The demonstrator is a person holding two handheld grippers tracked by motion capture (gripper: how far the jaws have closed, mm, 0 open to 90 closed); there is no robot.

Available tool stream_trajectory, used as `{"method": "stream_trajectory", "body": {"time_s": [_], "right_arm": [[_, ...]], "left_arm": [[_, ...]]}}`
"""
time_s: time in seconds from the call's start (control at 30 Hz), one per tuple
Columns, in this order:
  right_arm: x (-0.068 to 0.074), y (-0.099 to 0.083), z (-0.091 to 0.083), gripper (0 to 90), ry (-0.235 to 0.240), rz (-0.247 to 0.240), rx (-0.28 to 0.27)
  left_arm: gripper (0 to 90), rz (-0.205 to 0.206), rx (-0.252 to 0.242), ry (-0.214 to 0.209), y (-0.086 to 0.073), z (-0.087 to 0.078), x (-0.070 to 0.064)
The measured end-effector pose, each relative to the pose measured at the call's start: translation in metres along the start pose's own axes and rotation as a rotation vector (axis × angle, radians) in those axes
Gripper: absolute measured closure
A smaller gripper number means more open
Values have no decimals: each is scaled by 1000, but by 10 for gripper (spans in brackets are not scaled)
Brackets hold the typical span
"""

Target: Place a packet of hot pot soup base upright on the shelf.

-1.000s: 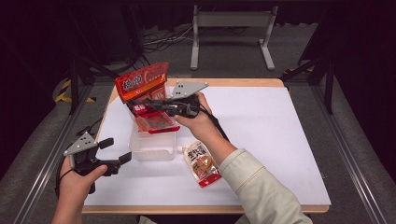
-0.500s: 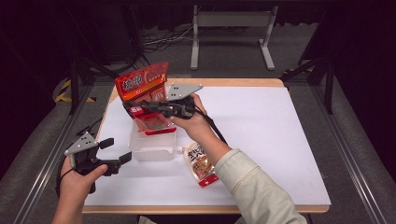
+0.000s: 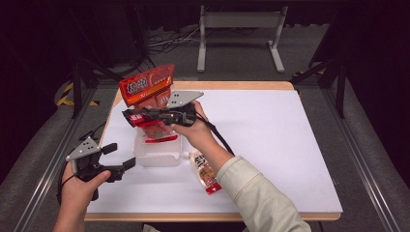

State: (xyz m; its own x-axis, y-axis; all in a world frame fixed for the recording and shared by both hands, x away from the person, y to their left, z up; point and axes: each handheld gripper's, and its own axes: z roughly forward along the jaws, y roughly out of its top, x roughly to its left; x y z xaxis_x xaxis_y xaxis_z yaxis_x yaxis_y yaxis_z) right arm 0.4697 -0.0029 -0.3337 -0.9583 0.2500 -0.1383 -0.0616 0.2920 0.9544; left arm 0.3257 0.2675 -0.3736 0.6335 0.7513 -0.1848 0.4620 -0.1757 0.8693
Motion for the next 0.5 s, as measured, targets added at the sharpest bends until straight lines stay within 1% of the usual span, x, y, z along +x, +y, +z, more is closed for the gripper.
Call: {"method": "stream_trajectory", "body": {"time_s": [0.33, 0.5], "right_arm": [[3, -11, 8, 877, 9, 25, -2], [3, -16, 7, 869, 12, 37, 1]], "left_arm": [[84, 3, 1, -4, 0, 1, -1], [84, 5, 4, -2, 0, 1, -1]]}}
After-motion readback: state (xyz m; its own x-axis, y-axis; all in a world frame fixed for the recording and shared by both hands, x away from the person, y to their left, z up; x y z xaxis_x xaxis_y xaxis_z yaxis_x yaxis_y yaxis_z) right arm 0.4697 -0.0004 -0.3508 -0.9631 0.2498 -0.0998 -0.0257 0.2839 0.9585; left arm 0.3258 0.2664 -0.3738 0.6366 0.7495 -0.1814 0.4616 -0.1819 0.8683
